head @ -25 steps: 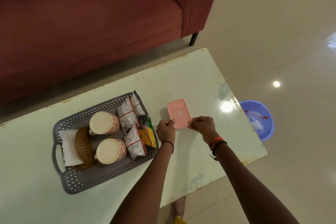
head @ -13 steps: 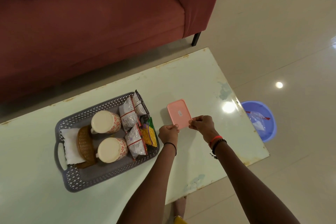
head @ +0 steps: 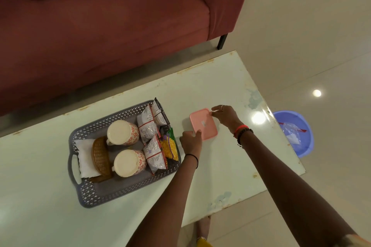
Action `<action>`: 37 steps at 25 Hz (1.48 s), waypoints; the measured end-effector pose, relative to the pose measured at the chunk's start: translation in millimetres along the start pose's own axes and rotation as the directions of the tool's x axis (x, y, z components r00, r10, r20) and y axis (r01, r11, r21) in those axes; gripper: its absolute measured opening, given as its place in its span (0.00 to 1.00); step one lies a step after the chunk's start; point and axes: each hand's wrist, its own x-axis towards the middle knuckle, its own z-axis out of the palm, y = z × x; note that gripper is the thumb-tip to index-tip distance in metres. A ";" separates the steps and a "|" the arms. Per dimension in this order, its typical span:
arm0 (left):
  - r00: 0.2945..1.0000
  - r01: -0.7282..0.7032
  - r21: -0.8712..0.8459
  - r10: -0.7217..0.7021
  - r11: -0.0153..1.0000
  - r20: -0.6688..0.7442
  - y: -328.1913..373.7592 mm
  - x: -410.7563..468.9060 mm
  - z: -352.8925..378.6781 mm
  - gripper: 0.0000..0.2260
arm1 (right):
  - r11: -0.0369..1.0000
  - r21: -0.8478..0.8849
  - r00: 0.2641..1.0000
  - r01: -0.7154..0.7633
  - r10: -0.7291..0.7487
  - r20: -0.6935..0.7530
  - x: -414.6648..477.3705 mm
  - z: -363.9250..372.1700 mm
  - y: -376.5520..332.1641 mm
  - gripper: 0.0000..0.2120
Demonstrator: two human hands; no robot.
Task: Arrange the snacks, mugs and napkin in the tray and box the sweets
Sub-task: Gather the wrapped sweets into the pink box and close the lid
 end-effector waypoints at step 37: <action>0.989 -0.126 0.079 0.132 0.989 -0.065 16.6 18.8 1.2 0.13 | 0.990 0.138 0.992 -0.039 0.055 -0.116 -16.3 19.3 36.0 0.11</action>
